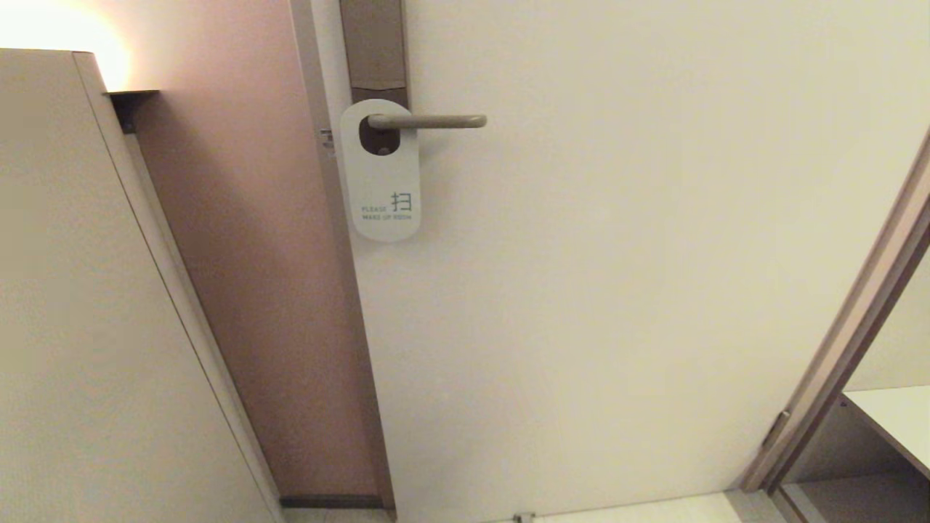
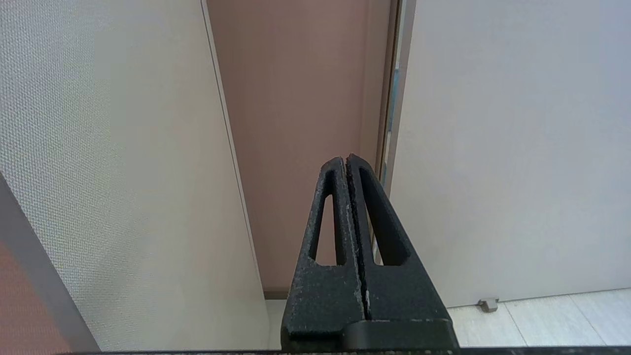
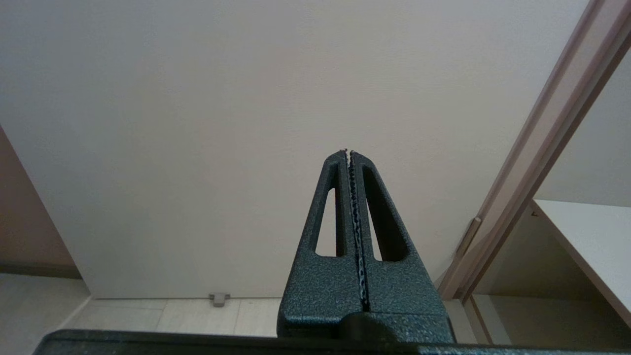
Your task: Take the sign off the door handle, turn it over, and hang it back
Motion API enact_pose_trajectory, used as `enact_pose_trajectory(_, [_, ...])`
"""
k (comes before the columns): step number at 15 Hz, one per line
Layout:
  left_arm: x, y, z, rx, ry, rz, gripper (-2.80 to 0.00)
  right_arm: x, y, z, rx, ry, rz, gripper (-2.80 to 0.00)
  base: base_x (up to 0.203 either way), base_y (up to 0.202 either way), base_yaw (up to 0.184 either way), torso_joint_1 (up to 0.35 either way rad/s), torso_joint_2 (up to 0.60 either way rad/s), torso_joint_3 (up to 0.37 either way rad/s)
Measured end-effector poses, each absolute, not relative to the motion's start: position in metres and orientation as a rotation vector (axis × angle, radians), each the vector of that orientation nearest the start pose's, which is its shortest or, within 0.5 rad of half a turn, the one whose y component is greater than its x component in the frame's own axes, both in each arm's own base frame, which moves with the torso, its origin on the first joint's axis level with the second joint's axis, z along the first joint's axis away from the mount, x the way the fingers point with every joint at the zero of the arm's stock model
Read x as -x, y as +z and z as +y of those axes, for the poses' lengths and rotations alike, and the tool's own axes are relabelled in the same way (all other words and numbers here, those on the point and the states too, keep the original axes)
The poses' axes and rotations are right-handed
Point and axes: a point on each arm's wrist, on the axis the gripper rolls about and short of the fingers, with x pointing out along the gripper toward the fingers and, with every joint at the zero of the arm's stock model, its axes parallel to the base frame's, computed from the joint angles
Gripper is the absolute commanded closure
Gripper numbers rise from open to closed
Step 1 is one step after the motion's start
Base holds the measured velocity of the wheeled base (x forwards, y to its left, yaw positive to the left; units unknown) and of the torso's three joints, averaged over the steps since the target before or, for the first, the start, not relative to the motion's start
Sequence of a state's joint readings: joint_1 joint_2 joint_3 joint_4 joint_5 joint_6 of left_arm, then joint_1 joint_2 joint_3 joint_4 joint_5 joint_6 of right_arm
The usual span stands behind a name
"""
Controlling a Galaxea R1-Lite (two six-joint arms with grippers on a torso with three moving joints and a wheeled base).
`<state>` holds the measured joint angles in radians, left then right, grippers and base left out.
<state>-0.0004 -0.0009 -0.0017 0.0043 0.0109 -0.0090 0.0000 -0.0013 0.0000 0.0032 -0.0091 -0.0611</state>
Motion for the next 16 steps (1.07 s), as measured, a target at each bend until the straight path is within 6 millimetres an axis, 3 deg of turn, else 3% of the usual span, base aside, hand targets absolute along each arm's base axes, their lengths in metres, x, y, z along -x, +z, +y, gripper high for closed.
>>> enact_pose_trajectory(16, [0.023,0.0755,0.0002,0.009,0.014,0.002,0.0,0.0229,0.0751,-0.0002,0.053,-0.009,0.002,0.0,0.0,0.0,0.0,0.0,0.0,0.0])
